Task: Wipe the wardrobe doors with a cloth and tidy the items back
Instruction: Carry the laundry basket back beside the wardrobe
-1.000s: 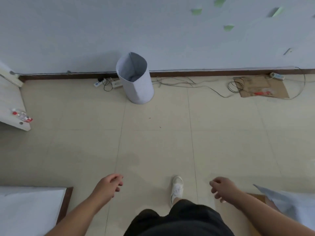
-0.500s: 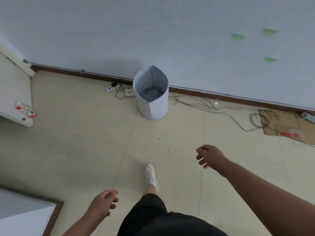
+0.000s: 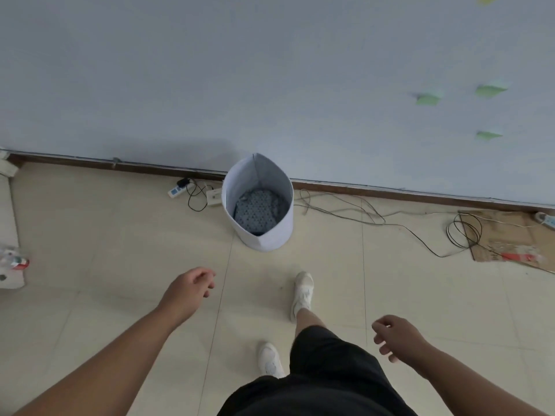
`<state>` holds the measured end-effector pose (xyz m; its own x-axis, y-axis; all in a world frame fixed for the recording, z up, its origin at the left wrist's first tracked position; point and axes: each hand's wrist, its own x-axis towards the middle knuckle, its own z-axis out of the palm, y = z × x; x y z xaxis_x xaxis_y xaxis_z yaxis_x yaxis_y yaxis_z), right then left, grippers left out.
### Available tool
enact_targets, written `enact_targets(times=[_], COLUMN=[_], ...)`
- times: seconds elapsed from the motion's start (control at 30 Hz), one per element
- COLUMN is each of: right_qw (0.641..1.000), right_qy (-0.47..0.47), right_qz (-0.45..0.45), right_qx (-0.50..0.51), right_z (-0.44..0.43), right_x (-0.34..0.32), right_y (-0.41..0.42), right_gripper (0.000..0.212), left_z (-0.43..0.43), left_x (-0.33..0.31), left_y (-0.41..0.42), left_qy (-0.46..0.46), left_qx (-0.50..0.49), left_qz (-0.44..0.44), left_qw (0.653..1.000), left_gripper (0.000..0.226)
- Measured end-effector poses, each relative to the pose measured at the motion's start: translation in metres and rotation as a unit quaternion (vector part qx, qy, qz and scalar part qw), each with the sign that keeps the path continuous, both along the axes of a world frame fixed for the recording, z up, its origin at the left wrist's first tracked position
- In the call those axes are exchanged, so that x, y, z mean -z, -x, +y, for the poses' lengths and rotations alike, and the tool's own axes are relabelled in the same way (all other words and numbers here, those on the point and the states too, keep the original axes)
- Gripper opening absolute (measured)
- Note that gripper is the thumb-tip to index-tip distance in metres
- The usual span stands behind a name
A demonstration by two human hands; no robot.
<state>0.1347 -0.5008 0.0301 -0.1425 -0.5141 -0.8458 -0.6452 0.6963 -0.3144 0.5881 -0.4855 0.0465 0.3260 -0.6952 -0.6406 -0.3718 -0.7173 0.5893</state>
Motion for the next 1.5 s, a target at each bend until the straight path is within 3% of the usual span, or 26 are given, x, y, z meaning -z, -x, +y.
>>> enact_targets(times=[0.43, 0.67, 0.87, 0.97, 1.07, 1.17, 1.4, 1.5], right_qw=[0.989, 0.994, 0.998, 0.999, 0.999, 0.997, 0.993, 0.986], right_qy=[0.049, 0.060, 0.035, 0.019, 0.016, 0.011, 0.021, 0.046], right_qz=[-0.047, -0.073, -0.050, -0.041, -0.009, -0.006, 0.022, 0.066], right_qx=[-0.131, -0.051, -0.018, -0.017, -0.047, -0.073, -0.112, -0.147], right_z=[-0.348, -0.463, -0.495, -0.496, -0.494, -0.495, -0.494, -0.492], right_x=[0.028, 0.067, 0.172, 0.235, 0.285, 0.319, 0.356, 0.353], right_y=[-0.102, -0.163, -0.200, -0.214, -0.229, -0.243, -0.262, -0.264], right_gripper=[0.016, 0.018, 0.020, 0.020, 0.045, 0.059, 0.012, 0.020], left_z=[-0.151, -0.249, -0.336, -0.367, -0.386, -0.400, -0.413, -0.414], left_x=[0.028, 0.069, 0.170, 0.233, 0.288, 0.332, 0.380, 0.377], left_y=[-0.020, -0.049, -0.078, -0.098, -0.117, -0.129, -0.143, -0.147], left_qy=[-0.118, -0.111, -0.088, -0.070, -0.100, -0.131, -0.158, -0.162], left_qx=[-0.072, -0.099, -0.049, -0.032, -0.009, -0.069, -0.077, -0.069], left_qz=[0.014, 0.031, 0.017, -0.039, -0.104, -0.044, 0.054, 0.045], left_qw=[0.990, 0.988, 0.995, 0.996, 0.989, 0.988, 0.983, 0.983], left_gripper=[0.020, 0.021, 0.025, 0.020, 0.068, 0.087, 0.034, 0.025])
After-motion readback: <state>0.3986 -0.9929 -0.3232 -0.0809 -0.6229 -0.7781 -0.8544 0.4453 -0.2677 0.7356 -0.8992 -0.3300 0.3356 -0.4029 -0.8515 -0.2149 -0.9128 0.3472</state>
